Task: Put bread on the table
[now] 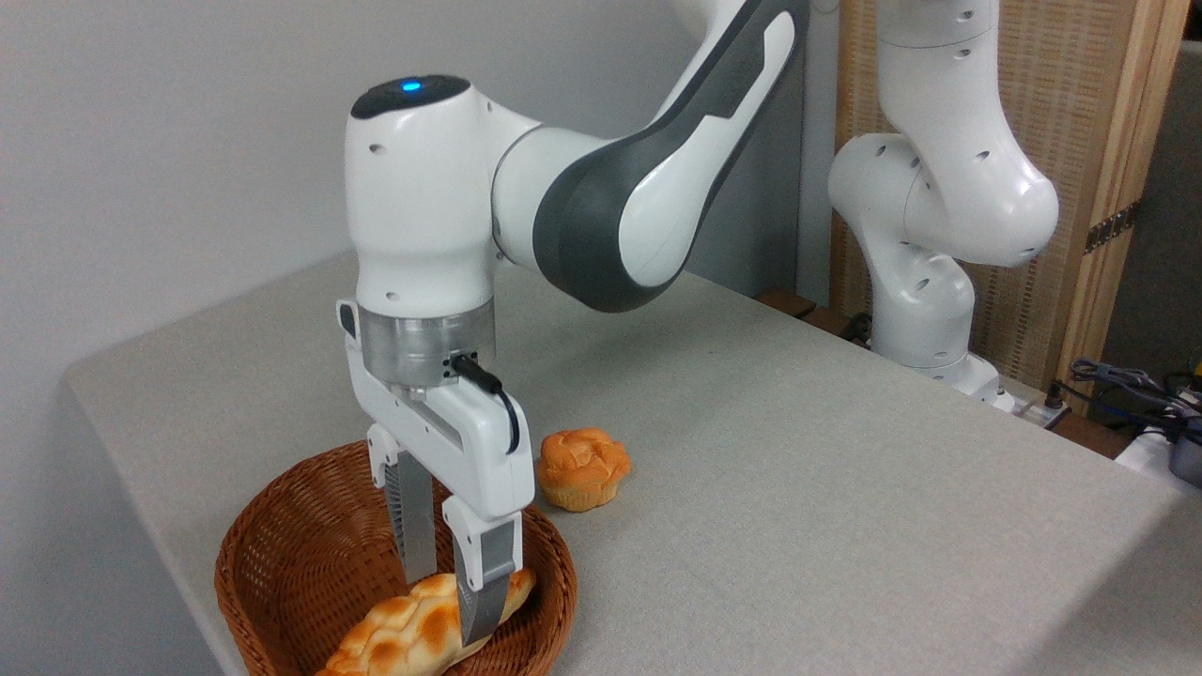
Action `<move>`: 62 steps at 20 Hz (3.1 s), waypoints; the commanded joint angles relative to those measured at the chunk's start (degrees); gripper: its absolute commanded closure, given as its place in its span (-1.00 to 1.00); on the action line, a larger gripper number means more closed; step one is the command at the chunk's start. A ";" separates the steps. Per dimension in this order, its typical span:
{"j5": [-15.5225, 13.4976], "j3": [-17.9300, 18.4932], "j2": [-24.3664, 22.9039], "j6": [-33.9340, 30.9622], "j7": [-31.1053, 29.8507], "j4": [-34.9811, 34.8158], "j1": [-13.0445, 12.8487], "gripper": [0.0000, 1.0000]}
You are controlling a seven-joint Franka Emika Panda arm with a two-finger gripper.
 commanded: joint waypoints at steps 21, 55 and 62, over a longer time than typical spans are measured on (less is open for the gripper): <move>-3.49 -0.31 -4.59 -3.11 2.78 -1.42 -0.15 0.45; -1.85 15.16 -22.45 -22.12 25.37 -19.71 -0.86 -1.00; -7.79 12.00 -22.10 -28.71 13.28 -2.24 -0.86 -1.00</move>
